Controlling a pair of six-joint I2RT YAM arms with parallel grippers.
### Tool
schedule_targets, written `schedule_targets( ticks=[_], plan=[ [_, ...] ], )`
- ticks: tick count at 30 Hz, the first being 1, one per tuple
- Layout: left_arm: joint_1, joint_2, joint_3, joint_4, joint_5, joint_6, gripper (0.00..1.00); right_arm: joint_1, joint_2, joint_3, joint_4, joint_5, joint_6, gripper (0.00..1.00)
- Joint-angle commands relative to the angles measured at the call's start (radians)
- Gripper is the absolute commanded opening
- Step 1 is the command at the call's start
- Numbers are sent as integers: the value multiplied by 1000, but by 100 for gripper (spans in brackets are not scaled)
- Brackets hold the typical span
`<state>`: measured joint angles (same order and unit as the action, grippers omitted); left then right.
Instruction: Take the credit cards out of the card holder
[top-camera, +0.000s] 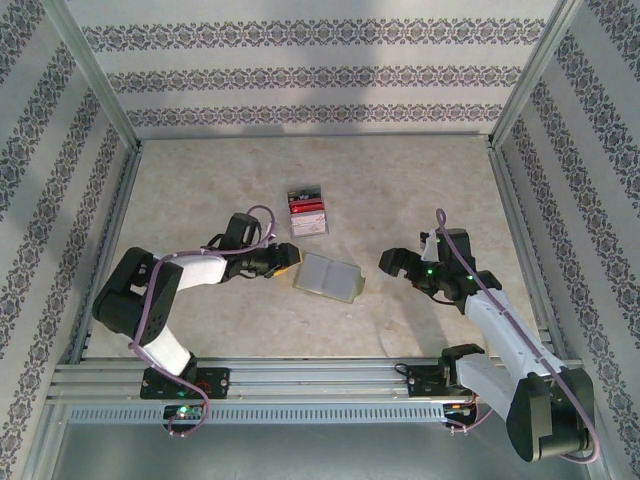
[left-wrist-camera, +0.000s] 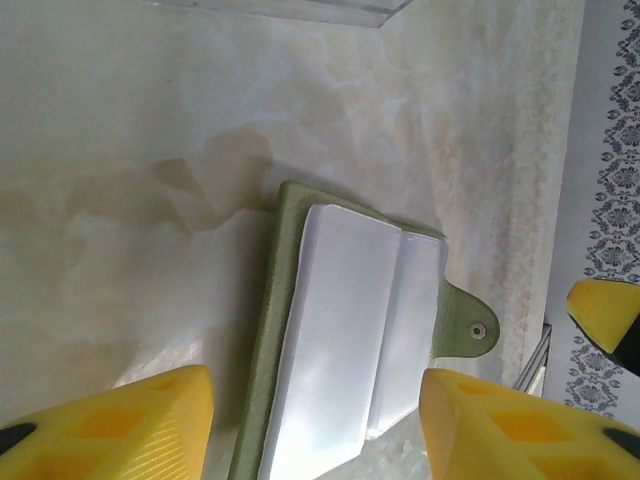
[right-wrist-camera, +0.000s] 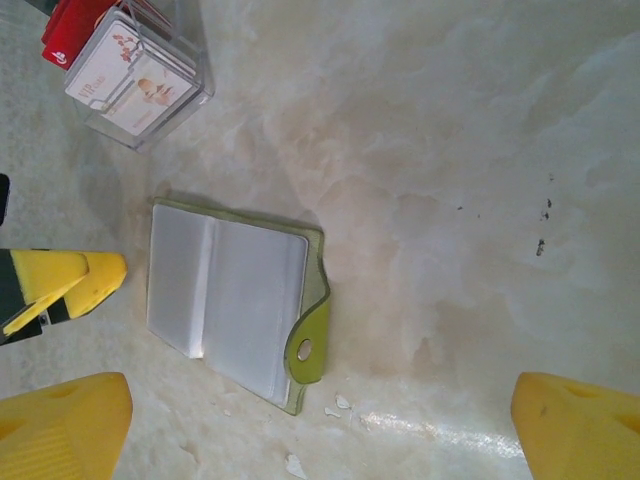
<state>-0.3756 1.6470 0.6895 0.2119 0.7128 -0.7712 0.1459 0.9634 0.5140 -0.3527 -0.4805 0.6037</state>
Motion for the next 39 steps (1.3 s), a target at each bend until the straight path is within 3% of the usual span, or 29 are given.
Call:
schedule_targets(
  ticks=[1, 16, 27, 39],
  plan=[
    [-25, 34, 28, 51, 36, -5, 56, -6, 4, 3, 18, -4, -7, 97],
    [-103, 59, 88, 44, 46, -24, 51, -6, 3, -1, 20, -6, -13, 97],
    [-243, 56, 215, -32, 15, -11, 56, -7, 42, 3, 28, -28, -10, 95],
    [-325, 160, 310, -54, 21, -8, 58, -7, 44, -2, 26, -39, -4, 93]
  ],
)
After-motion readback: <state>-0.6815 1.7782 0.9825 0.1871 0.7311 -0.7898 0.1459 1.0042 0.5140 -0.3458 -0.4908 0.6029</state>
